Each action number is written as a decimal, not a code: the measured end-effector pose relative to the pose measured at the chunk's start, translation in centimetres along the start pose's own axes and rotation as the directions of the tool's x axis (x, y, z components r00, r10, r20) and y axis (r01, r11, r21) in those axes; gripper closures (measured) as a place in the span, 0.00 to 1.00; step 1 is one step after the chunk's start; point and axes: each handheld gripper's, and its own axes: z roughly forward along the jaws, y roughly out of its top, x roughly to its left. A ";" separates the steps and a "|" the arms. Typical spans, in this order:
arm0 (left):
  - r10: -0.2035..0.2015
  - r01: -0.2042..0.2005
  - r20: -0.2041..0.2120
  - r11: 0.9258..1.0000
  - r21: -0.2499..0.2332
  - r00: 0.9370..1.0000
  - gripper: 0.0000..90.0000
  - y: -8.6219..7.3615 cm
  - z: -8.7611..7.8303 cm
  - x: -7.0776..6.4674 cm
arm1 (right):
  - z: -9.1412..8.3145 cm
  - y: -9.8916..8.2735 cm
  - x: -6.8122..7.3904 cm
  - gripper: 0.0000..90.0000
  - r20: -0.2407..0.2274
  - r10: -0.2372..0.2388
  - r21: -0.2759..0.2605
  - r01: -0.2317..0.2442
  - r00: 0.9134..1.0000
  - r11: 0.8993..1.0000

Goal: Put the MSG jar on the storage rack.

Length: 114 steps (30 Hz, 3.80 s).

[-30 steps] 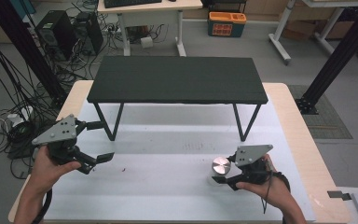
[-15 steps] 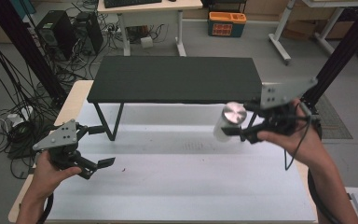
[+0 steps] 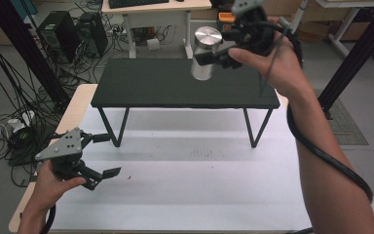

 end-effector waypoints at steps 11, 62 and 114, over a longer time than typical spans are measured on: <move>-0.005 0.005 -0.003 1.000 0.001 1.000 0.01 -0.5 -0.5 -0.2 | 7.9 -2.2 -4.1 0.48 0.030 0.102 0.056 -0.104 0.994 0.993; -0.001 0.001 -0.018 1.000 0.029 1.000 0.01 0.9 0.2 0.1 | -7.5 -12.5 3.2 0.01 0.046 0.135 0.023 -0.136 0.990 0.990; 0.003 -0.003 0.008 0.999 0.045 1.000 0.01 1.9 2.3 0.6 | -6.8 -25.4 11.8 0.02 0.053 0.242 0.171 -0.248 0.969 0.954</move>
